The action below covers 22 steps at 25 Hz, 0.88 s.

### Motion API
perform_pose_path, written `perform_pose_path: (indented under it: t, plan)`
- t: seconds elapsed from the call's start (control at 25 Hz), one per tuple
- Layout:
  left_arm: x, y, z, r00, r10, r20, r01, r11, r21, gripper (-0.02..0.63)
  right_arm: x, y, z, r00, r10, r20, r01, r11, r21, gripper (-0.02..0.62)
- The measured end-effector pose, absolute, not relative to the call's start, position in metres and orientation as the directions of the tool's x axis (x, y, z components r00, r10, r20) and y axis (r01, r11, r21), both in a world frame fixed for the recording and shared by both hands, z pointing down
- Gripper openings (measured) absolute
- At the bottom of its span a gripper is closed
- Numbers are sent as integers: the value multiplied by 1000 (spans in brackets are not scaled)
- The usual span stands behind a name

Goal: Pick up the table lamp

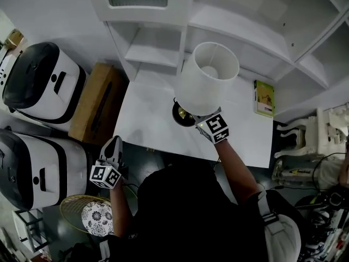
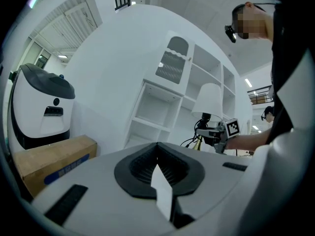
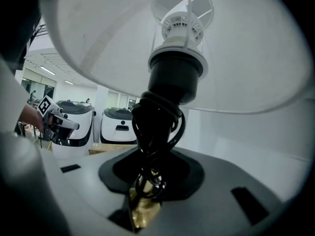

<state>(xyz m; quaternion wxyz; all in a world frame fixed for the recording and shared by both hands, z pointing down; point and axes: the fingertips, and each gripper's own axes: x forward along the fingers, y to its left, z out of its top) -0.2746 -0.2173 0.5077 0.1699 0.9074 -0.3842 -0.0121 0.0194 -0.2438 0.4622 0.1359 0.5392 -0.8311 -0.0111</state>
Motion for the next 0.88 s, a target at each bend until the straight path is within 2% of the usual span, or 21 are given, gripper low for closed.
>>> perform_pose_path:
  t: [0.88]
  plan:
    - [-266, -223, 509, 742, -661, 113, -658, -685, 312, 11, 25, -242, 452, -348, -916, 199, -910, 381, 164, 114]
